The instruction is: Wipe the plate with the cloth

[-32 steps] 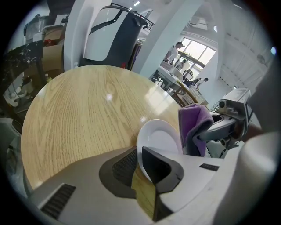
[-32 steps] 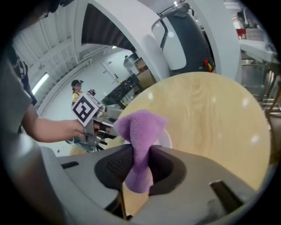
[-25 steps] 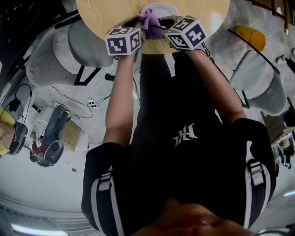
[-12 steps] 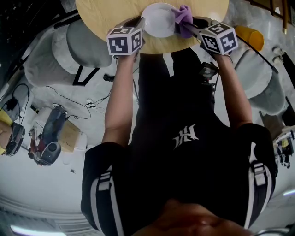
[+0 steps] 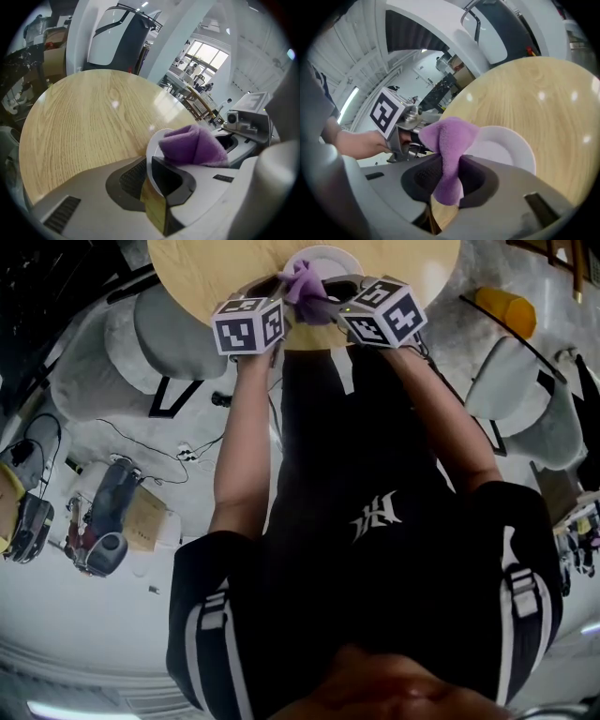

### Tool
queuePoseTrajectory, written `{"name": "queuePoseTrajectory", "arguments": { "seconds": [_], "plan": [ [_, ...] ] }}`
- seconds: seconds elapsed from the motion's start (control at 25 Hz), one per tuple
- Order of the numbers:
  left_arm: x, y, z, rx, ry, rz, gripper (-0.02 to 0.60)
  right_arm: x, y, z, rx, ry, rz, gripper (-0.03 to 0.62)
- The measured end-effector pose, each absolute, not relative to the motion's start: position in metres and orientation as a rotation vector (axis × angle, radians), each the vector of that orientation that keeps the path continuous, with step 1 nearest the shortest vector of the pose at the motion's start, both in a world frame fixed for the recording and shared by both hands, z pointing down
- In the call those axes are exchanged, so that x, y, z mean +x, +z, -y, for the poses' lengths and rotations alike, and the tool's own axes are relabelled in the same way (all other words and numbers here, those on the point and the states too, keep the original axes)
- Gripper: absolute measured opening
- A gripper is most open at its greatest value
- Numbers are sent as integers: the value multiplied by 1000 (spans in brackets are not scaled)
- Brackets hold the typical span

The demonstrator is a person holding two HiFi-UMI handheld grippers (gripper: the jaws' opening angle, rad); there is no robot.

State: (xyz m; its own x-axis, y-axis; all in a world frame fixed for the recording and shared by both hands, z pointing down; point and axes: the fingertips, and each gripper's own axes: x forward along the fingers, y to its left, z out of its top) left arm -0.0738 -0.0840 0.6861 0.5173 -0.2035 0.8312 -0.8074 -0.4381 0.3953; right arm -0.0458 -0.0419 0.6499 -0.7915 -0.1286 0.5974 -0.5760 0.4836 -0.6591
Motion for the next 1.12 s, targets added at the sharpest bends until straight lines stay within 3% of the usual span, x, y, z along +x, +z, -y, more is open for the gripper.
{"name": "queuePoseTrajectory", "arguments": {
  "seconds": [0.24,0.72,1.12],
  "plan": [
    [-72,686,84,1931,927,821,48,-32,670,38,573,1240,2192,94],
    [-81,690,83,1928,926,805,48,63,670,24,779,1269,2061,94],
    [-74,687,83,1923,935,814,48,-53,648,24,533,1265,2242,94]
  ]
}}
